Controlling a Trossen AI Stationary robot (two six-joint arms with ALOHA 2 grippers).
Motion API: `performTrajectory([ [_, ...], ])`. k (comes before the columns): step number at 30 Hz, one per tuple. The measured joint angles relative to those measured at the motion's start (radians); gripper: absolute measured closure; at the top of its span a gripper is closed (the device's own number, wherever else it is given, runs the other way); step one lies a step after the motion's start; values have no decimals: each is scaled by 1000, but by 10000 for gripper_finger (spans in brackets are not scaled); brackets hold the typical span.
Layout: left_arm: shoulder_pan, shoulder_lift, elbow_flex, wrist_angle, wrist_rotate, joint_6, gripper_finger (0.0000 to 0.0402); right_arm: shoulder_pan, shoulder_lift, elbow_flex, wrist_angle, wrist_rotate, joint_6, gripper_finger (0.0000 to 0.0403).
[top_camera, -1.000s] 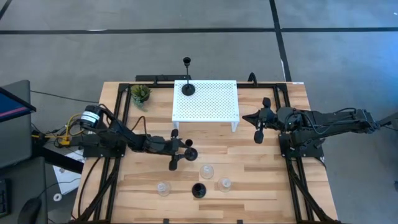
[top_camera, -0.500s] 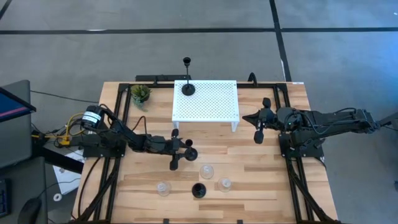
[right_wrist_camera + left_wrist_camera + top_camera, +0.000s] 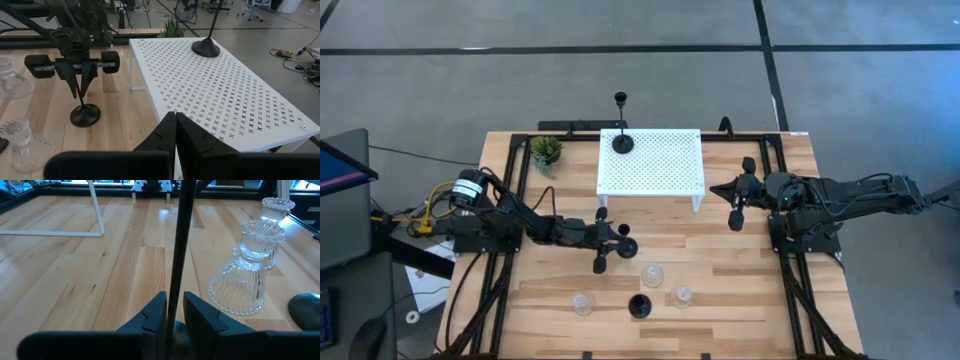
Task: Pick & Place candle stick holders
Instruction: Put the top black candle holder on the shelf
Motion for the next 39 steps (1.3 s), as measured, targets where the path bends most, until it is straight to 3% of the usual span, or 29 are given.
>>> performTrajectory([
  [8, -3, 0, 0, 0, -1, 0, 388, 0, 0, 0, 0, 0, 0, 403],
  [21, -45, -49, 3, -49, -85, -73, 388, 0, 0, 0, 0, 0, -1, 403],
  [32, -76, -412, 90, -506, -169, -78, 390, 0, 0, 0, 1, 0, -7, 403],
  [39, -74, -514, 213, -749, -185, -27, 390, 0, 13, -1, 54, -1, -2, 403],
])
